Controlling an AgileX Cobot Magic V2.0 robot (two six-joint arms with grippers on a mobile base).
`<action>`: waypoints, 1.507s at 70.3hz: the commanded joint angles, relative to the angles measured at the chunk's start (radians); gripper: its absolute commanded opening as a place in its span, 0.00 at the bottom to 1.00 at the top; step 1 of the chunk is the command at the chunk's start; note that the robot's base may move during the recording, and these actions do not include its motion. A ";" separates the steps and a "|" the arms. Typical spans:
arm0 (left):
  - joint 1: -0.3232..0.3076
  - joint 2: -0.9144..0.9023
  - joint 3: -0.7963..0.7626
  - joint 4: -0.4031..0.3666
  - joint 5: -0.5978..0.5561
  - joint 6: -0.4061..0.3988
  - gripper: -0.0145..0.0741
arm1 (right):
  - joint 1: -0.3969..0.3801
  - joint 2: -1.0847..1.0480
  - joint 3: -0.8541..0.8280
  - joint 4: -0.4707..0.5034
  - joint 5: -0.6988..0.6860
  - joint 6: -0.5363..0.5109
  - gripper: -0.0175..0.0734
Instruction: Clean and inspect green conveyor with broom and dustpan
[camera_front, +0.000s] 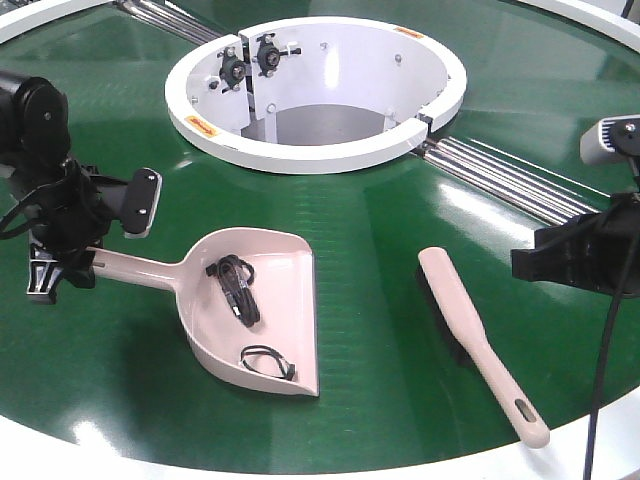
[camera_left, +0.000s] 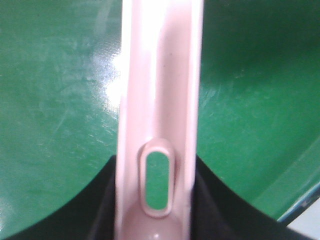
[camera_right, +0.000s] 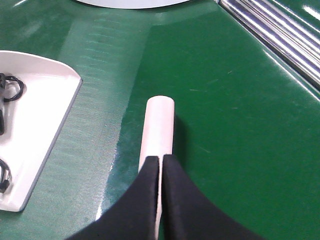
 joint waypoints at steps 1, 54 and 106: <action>-0.008 -0.051 -0.026 -0.020 -0.009 -0.009 0.17 | -0.002 -0.018 -0.026 0.001 -0.063 -0.010 0.18; -0.008 -0.064 -0.026 -0.015 0.017 -0.024 0.81 | -0.002 -0.018 -0.026 0.001 -0.034 -0.010 0.18; -0.008 -0.468 -0.026 -0.021 -0.179 -0.877 0.15 | -0.002 -0.052 -0.026 -0.006 -0.107 0.001 0.19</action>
